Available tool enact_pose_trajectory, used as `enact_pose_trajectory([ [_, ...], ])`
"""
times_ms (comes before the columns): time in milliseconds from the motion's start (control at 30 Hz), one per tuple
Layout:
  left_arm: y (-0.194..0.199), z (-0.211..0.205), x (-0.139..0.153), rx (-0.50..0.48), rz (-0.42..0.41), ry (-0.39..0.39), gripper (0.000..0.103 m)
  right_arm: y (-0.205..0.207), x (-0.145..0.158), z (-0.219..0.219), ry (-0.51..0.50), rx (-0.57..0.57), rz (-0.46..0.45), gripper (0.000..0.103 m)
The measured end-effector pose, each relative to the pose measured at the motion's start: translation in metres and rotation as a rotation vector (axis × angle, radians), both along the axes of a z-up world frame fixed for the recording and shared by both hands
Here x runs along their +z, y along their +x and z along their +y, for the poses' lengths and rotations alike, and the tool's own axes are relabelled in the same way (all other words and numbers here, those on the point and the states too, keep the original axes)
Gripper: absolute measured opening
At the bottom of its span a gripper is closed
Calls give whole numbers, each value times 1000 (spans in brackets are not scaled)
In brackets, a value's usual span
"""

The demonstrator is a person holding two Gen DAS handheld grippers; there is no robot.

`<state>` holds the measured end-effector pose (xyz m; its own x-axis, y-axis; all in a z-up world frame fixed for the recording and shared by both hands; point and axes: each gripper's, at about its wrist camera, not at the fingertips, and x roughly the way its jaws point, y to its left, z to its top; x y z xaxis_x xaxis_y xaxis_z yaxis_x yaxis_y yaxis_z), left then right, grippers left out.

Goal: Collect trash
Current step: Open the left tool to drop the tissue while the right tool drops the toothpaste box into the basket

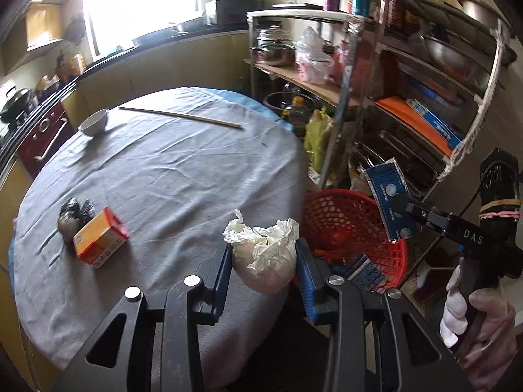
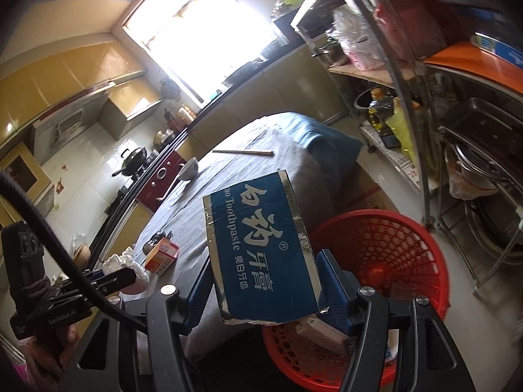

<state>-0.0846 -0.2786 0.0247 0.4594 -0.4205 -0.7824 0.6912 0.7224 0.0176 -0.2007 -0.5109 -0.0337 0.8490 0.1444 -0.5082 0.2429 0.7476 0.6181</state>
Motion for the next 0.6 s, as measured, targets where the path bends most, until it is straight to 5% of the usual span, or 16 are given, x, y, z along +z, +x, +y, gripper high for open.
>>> enact_pose_trajectory([
  [600,-14,-78,-37,-166,55,71,40,-35,-40,-46,110,-124,39,66],
])
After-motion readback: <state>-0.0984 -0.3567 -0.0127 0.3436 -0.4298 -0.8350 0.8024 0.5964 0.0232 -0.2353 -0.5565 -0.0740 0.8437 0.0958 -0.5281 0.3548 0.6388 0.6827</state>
